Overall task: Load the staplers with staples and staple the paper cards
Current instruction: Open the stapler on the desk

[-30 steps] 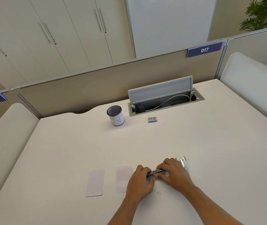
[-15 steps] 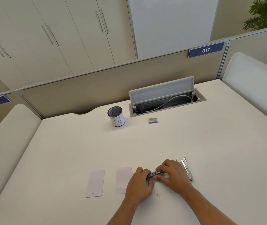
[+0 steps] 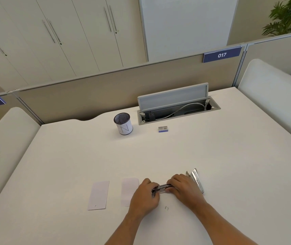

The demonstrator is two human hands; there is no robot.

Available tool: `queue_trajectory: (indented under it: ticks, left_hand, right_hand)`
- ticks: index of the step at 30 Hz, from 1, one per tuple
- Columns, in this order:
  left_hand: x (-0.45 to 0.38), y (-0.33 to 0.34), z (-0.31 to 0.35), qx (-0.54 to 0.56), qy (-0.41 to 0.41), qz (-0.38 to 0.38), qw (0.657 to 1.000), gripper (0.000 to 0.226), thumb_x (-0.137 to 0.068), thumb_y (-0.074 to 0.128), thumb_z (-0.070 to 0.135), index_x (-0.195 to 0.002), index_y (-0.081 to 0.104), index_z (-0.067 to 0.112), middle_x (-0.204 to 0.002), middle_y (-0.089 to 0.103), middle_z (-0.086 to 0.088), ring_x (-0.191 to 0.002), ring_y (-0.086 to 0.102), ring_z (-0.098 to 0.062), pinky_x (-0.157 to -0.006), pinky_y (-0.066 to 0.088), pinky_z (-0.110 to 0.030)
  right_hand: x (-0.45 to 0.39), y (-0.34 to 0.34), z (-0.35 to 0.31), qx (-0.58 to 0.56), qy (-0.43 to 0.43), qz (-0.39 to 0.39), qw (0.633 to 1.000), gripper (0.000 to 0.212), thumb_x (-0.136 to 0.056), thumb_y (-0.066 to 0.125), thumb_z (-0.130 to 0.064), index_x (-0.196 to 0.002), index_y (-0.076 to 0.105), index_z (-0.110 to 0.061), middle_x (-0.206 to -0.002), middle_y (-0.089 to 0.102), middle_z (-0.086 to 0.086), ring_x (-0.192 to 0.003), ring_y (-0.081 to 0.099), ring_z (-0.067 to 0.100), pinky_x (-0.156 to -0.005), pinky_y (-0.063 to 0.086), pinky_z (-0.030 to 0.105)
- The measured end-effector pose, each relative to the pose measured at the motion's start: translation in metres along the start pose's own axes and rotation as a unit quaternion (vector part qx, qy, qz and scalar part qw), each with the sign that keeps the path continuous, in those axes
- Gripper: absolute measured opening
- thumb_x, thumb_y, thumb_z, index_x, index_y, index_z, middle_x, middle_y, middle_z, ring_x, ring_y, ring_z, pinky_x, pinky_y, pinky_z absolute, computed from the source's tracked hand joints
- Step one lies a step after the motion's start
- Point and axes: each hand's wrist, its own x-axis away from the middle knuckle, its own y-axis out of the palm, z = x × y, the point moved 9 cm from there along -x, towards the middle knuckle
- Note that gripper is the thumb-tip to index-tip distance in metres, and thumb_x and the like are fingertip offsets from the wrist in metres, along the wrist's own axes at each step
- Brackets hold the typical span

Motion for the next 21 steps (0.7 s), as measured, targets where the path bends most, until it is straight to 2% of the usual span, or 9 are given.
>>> queue_trajectory:
  ticks: [4, 11, 17, 19, 21]
  left_hand:
    - [0.003, -0.006, 0.001, -0.023, 0.005, 0.018, 1.000, 0.027, -0.089, 0.055, 0.035, -0.113, 0.068, 0.034, -0.101, 0.056, 0.014, -0.090, 0.060, -0.006, -0.074, 0.053, -0.026]
    - [0.004, -0.011, 0.001, -0.058, 0.032, 0.029, 0.997, 0.025, -0.096, 0.054, 0.037, -0.116, 0.069, 0.034, -0.105, 0.059, 0.015, -0.093, 0.060, -0.005, -0.074, 0.052, -0.023]
    - [-0.002, -0.016, -0.001, -0.030, 0.014, 0.029, 0.999, 0.023, -0.094, 0.063, 0.032, -0.114, 0.074, 0.027, -0.107, 0.068, 0.013, -0.096, 0.064, -0.008, -0.075, 0.047, -0.018]
    - [-0.003, -0.021, -0.003, -0.012, -0.002, 0.034, 0.999, 0.021, -0.091, 0.068, 0.029, -0.110, 0.076, 0.026, -0.106, 0.072, 0.011, -0.096, 0.066, -0.010, -0.078, 0.047, -0.020]
    - [-0.004, -0.026, -0.008, 0.024, -0.022, 0.039, 0.999, 0.017, -0.088, 0.071, 0.030, -0.104, 0.078, 0.028, -0.102, 0.073, 0.013, -0.090, 0.067, -0.007, -0.080, 0.052, -0.024]
  right_hand:
    - [0.001, 0.001, 0.001, -0.018, 0.000, -0.011, 1.000, 0.016, -0.091, 0.060, -0.034, -0.091, 0.071, -0.023, -0.082, 0.065, -0.008, -0.071, 0.064, 0.018, -0.063, 0.051, 0.029]
    - [-0.001, -0.004, -0.002, -0.005, -0.012, -0.018, 1.000, 0.025, -0.094, 0.054, -0.034, -0.092, 0.075, -0.020, -0.082, 0.069, -0.006, -0.072, 0.065, 0.020, -0.064, 0.055, 0.031]
    - [-0.011, -0.012, -0.005, 0.008, 0.001, -0.029, 1.000, 0.029, -0.093, 0.053, -0.036, -0.089, 0.075, -0.018, -0.083, 0.069, -0.003, -0.073, 0.065, 0.023, -0.070, 0.040, 0.027]
    - [-0.014, -0.012, -0.003, -0.010, 0.013, -0.052, 0.999, 0.033, -0.094, 0.052, -0.038, -0.095, 0.077, -0.017, -0.089, 0.071, 0.000, -0.079, 0.067, 0.026, -0.074, 0.048, 0.032]
    - [-0.017, -0.013, -0.002, -0.035, 0.041, -0.081, 0.995, 0.036, -0.098, 0.054, -0.041, -0.107, 0.077, -0.016, -0.101, 0.073, 0.001, -0.094, 0.067, 0.027, -0.082, 0.054, 0.040]
